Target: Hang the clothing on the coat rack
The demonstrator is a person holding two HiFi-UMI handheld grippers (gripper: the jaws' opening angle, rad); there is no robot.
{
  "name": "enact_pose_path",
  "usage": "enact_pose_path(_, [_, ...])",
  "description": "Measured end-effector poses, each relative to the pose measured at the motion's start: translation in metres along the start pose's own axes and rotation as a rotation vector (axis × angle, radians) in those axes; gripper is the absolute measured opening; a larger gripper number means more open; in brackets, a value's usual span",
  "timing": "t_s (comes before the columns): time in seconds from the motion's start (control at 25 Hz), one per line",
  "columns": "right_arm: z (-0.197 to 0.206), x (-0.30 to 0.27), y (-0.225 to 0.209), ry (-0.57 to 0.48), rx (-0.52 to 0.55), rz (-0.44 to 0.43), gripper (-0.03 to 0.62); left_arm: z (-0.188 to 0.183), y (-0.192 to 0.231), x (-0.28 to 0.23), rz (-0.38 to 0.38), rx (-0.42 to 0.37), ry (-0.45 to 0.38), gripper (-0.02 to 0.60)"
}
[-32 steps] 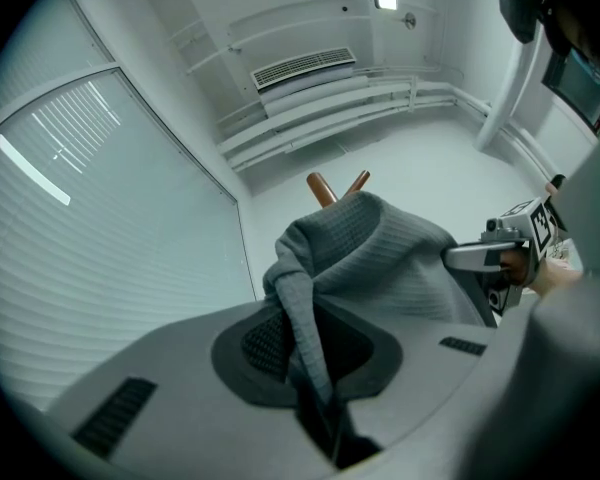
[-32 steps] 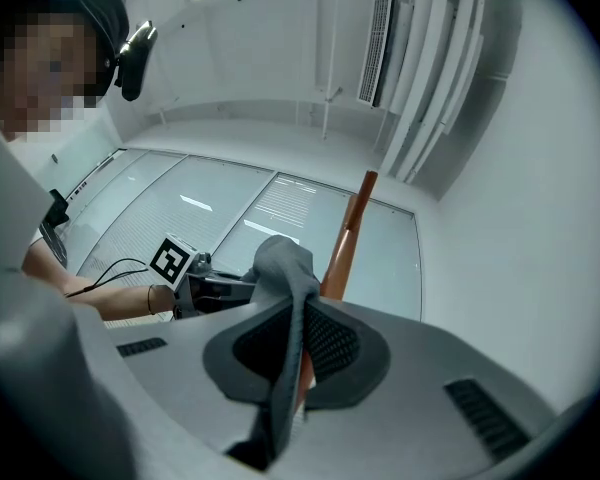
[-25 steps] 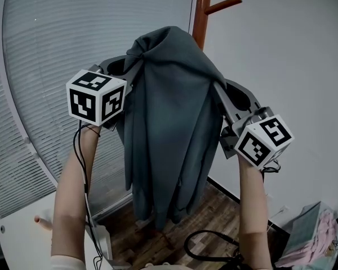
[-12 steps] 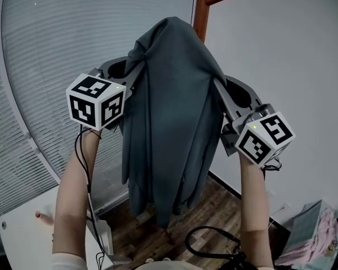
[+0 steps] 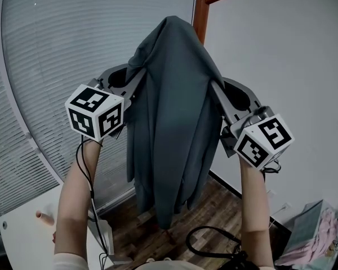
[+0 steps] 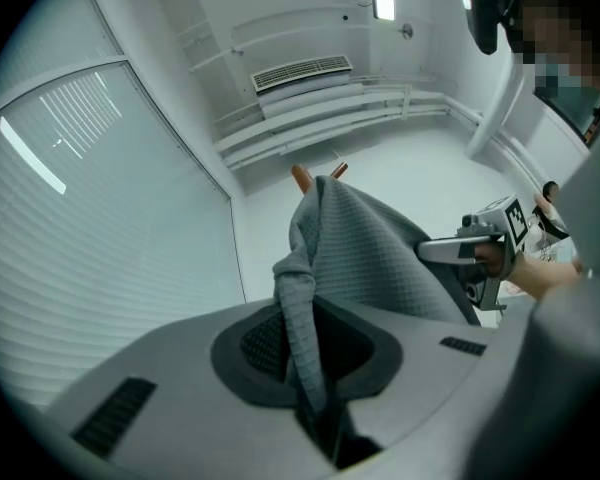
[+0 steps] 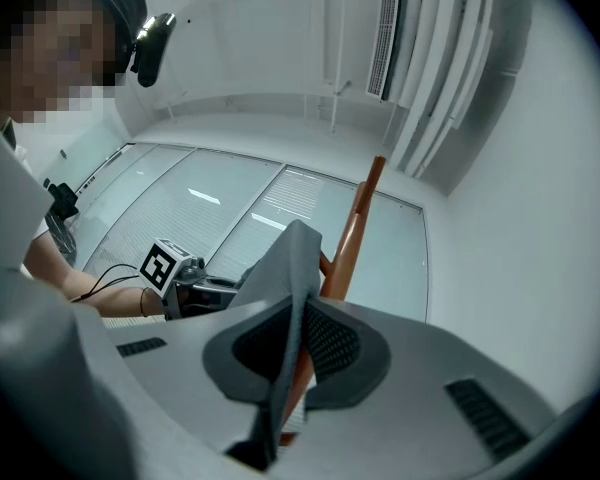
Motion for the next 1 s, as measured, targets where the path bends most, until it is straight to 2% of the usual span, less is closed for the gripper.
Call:
enact_pose_path(0.24, [-0.004,0.004,0.005,-0.007,0.024,-0.002,0.026,-0.001,-0.008,0.007,0.003,-0.035,-0.011,0.041])
enact_pose_path(0.48, [-0.002,0.004,0.007,-0.011,0.035,0.007,0.026,-0.002,-0.01,0.012,0.014,-0.006,-0.027,0.043])
enact_pose_path(0.72, [-0.004,0.006,0.017,-0.01,0.062,-0.003,0.028,-0.003,-0.014,0.024,-0.01,0.018,-0.061,0.046])
enact_pose_path(1.0, [-0.004,0.006,0.022,-0.019,0.055,-0.013,0.064,-0.003,-0.015,0.036,-0.027,0.047,-0.116,0.135])
Point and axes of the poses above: the fingertips, and each gripper's own axes: x backward along the fingers, y to its left, z out of its underside, the point moved 5 cm from there along x, backward along the fingers, and after that the axes turned 2 degrees about z, right-handed, at the moved point
